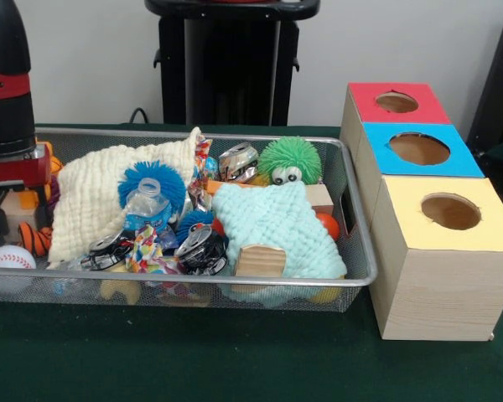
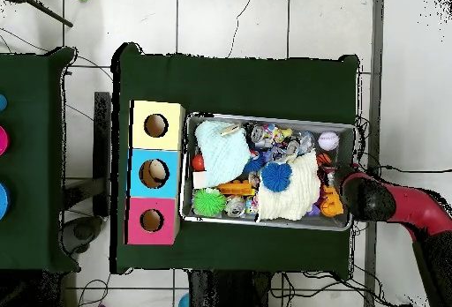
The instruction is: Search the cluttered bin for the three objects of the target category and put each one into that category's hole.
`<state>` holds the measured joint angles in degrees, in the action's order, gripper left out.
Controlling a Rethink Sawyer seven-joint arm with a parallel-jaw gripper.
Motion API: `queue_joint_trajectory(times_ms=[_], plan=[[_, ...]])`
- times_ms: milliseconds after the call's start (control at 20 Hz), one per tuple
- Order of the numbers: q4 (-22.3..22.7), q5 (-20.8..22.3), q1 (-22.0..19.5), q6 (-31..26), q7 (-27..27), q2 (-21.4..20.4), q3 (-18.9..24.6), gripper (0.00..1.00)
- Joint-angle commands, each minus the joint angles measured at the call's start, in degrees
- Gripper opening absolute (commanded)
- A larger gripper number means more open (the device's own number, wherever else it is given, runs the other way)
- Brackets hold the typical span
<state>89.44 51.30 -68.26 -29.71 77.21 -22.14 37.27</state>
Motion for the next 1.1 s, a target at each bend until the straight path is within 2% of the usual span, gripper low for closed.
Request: queue_joint_trajectory(times_ms=[50, 350, 750, 1100], plan=[[1.96, -0.45, 0.43, 0.77, -5.41, 3.41, 1.4, 1.0], [3.45, -3.98, 0.95, -0.16, -2.15, 2.57, 1.65, 1.0], [5.22, -7.13, 0.47, 0.94, -1.31, 3.11, 2.77, 1.0], [4.98, -7.61, 1.52, 1.73, -0.77, 2.7, 1.69, 1.0]])
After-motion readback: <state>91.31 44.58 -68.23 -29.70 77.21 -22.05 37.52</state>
